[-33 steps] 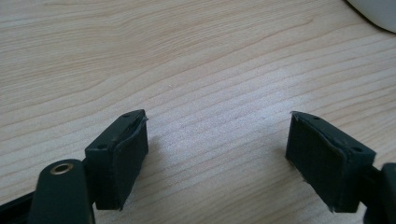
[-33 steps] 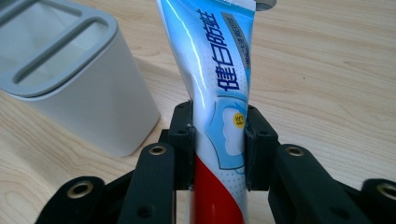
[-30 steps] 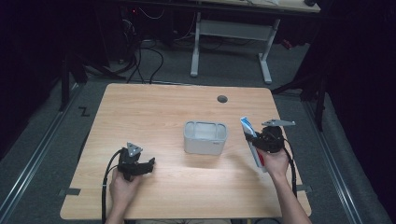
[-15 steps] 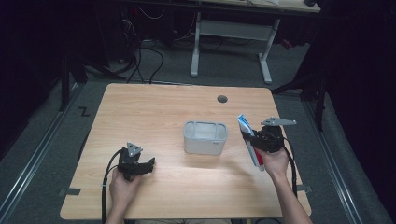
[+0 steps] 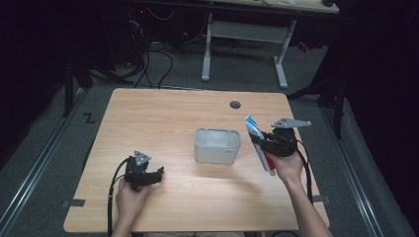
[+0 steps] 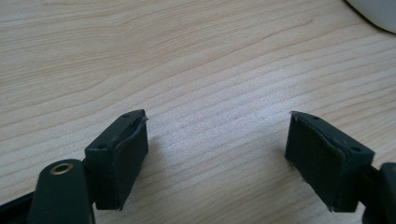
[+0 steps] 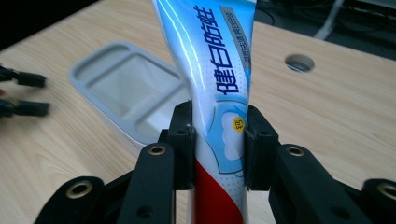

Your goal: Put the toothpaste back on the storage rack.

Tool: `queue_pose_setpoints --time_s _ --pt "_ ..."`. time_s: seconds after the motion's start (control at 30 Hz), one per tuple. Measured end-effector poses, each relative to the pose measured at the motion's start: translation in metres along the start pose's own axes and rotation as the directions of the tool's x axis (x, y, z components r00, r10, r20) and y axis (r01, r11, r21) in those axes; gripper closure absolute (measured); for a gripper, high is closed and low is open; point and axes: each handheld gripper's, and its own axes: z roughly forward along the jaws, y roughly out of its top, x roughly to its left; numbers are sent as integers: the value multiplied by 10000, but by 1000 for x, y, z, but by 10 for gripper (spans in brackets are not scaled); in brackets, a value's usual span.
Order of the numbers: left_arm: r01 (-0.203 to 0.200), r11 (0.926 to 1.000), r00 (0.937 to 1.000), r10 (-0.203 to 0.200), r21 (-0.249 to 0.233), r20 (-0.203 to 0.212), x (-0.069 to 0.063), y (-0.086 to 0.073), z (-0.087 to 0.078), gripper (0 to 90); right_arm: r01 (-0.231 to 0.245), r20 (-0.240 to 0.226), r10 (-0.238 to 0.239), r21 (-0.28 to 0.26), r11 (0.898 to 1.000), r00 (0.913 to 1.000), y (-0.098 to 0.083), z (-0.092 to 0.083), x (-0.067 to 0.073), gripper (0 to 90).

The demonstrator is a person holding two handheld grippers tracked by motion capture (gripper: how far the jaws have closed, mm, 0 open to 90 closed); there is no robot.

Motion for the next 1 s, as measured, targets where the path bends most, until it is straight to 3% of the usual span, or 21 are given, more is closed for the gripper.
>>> queue_pose_setpoints --time_s 0.07,0.27,0.43,0.67,1.0 --pt "0 10000 10000 0 -1 0 0 0 0 215 -28 -430 13 -345 9994 9991 8 -3 6 694" --pt "0 10000 10000 0 -1 0 0 0 0 215 55 -946 -110 -577 9983 9955 20 -2 14 694" --pt "1 10000 10000 -1 -3 -1 0 0 0 215 -134 -1718 -2 -784 9968 9851 30 1 22 695" --pt "-13 10000 10000 13 3 -1 0 0 0 215 196 -1772 -305 -630 9978 9837 42 13 32 697" --pt "-18 10000 10000 18 0 17 0 0 0 214 283 -1891 -408 -686 9972 9811 62 23 39 695"
